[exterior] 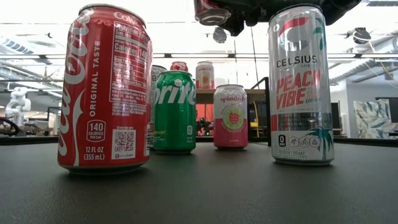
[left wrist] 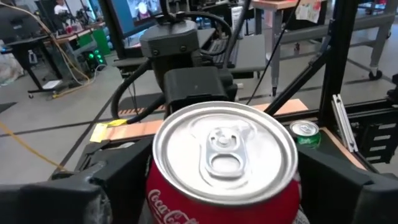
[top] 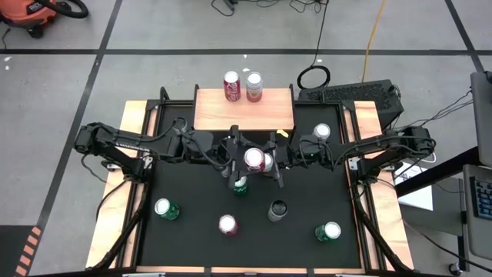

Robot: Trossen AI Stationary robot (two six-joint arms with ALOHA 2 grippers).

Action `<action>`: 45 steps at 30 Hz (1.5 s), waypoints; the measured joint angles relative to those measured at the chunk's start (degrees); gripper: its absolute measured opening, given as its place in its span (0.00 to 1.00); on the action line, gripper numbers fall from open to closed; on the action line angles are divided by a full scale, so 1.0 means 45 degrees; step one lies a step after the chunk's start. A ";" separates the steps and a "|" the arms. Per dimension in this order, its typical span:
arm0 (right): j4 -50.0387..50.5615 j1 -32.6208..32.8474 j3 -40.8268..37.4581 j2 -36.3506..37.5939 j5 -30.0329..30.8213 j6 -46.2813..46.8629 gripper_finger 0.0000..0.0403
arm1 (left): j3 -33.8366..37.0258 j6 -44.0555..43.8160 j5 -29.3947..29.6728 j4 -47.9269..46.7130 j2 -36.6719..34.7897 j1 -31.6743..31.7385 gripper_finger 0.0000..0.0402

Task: Place canned beverage on shelf
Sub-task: Put the top red soda can on the shelf aligned with the other red soda can

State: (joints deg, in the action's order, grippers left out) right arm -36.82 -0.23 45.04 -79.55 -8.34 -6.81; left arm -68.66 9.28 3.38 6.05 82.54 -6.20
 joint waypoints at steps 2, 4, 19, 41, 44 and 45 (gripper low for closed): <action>0.0000 0.0000 0.0005 0.0000 0.0073 -0.0032 0.68 | 0.0000 0.0005 0.0077 -0.0003 -0.0010 -0.0013 0.81; 0.0024 0.0010 0.0005 0.0000 0.0073 0.0016 0.68 | 0.0005 0.0038 0.0093 -0.0031 -0.0010 -0.0023 0.78; 0.0794 0.0034 0.0029 0.0431 -0.0112 0.0103 0.86 | 0.0024 0.0336 -0.0680 -0.0957 -0.0500 -0.0019 0.72; 0.4632 -0.0025 0.0024 0.1573 -0.0141 -0.1204 0.96 | 0.0024 0.1286 -0.5126 -0.2948 -0.2528 0.5791 0.72; 0.4627 -0.0018 0.0024 0.1593 -0.0148 -0.0959 0.96 | 0.0024 0.1236 -0.6146 -0.2750 -0.2255 0.6928 0.72; 0.4641 -0.0015 0.0024 0.1586 -0.0158 -0.0897 0.96 | 0.0104 0.1133 -0.6442 -0.2749 -0.2190 0.7258 0.72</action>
State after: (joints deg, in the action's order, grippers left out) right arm -15.93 -0.30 45.15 -72.41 -9.05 -10.85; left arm -68.20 14.38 -25.60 -6.32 72.69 26.46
